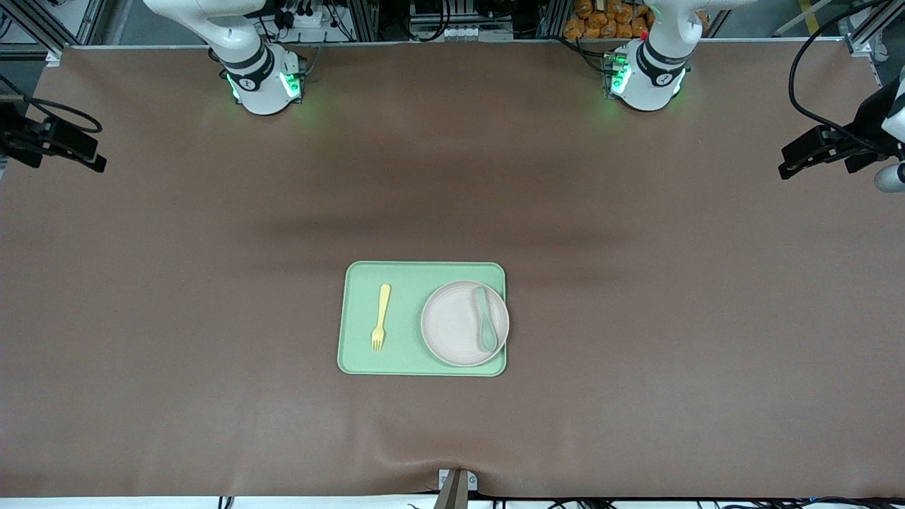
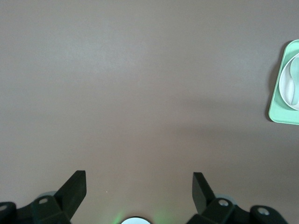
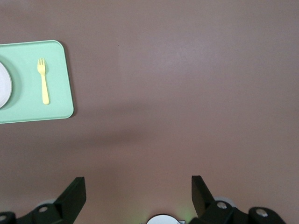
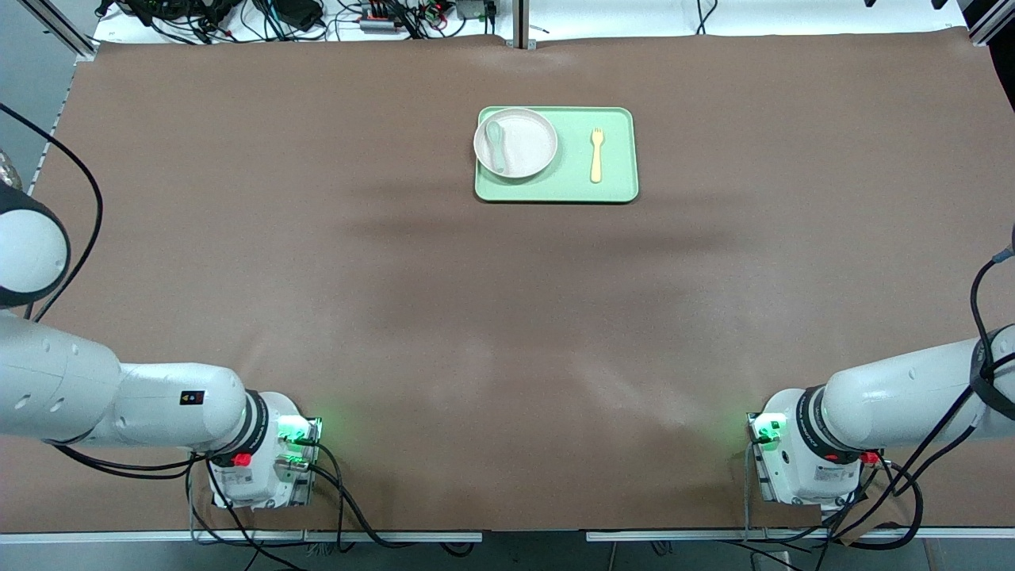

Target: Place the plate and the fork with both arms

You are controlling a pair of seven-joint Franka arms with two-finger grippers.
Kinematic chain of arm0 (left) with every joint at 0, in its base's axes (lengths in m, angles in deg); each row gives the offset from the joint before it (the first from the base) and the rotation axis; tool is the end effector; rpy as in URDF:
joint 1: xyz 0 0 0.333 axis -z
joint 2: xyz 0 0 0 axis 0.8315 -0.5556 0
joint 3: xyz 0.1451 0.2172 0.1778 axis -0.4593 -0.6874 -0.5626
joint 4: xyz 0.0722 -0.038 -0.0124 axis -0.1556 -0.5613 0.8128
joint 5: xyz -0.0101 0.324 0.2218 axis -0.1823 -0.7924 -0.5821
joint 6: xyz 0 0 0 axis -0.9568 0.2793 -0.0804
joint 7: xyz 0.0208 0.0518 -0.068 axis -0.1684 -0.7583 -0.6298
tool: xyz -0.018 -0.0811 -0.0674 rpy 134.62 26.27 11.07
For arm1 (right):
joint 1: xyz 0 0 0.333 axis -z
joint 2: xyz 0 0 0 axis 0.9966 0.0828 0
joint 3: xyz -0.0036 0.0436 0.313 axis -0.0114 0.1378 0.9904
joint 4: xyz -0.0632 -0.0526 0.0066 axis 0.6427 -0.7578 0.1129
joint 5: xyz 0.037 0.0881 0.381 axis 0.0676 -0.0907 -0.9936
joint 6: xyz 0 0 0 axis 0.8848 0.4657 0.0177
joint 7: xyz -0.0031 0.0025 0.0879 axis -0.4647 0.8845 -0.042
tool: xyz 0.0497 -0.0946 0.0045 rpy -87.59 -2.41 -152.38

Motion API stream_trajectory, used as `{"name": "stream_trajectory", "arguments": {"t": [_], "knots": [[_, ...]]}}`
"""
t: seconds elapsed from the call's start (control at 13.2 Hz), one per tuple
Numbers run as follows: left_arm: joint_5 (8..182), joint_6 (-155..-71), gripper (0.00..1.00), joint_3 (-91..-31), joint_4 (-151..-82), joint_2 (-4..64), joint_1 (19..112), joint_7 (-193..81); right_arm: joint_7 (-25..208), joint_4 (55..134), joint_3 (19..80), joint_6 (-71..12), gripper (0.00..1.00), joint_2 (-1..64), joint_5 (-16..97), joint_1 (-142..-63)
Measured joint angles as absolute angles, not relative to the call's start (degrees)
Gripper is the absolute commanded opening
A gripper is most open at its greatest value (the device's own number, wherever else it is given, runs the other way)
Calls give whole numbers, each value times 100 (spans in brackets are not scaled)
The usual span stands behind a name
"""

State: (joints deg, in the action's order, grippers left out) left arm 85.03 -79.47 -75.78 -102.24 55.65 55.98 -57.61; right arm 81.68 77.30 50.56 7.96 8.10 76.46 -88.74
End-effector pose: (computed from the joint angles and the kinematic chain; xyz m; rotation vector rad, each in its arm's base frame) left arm 0.5417 -0.0308 0.6522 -3.1206 -0.1343 0.0618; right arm 0.5323 -0.0040 0.6738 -3.1225 0.1468 0.1000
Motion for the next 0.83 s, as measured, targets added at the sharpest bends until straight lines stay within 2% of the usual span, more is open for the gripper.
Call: {"name": "stream_trajectory", "arguments": {"t": [0.83], "knots": [[8570,-7934,100,-7587,-10222,5657,5492,-5732,8187,7764,5040,782,100,758,7792,-8868]]}}
